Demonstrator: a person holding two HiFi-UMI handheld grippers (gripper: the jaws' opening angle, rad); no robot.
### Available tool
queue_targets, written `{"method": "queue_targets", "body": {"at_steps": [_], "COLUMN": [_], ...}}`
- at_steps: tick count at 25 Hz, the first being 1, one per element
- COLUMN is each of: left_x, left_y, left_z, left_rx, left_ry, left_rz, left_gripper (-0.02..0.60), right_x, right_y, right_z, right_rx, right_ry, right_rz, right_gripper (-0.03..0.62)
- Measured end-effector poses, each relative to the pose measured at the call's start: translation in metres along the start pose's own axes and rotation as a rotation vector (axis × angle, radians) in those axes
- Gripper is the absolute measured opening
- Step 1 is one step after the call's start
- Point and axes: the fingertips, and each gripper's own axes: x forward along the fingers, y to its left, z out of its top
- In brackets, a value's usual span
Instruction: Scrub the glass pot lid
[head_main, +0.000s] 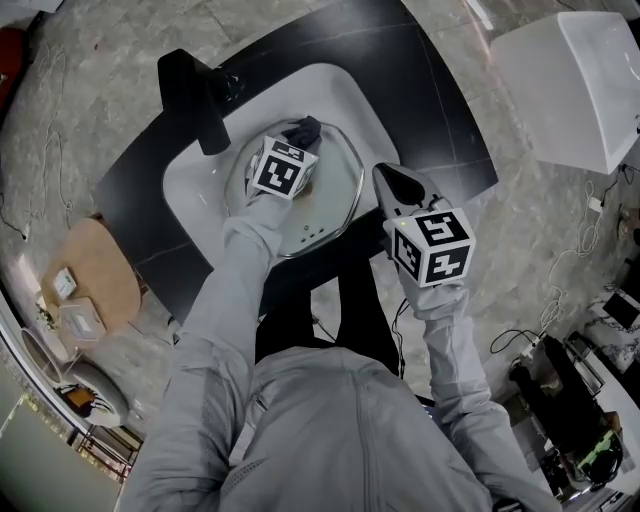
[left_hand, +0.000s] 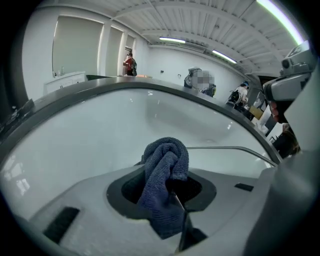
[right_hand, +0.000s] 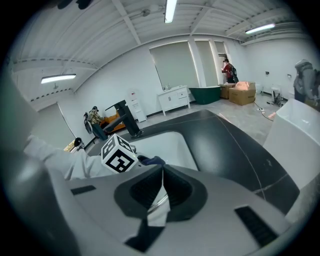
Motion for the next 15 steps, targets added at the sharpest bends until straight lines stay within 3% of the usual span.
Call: {"method": "queue_targets", "body": {"at_steps": [8, 15], "left_x": [-0.002, -0.01], "left_y": [-0.036, -0.057], "left_z": [0.01, 0.018], "left_rx": [0.066, 0.066], "left_ry": [-0.012, -0.038], "left_rz": [-0.104, -0.15], "left_gripper": [0.13, 0.13], "right_x": [-0.019, -0.038], "right_y": [0.0, 0.005], "right_z": [-0.007, -0.013], "right_rx": [0.028, 0.036], "right_ry": [-0.03, -0.051], "right_rz": [-0.047, -0.078], "right_gripper": [0.031, 0.031]}}
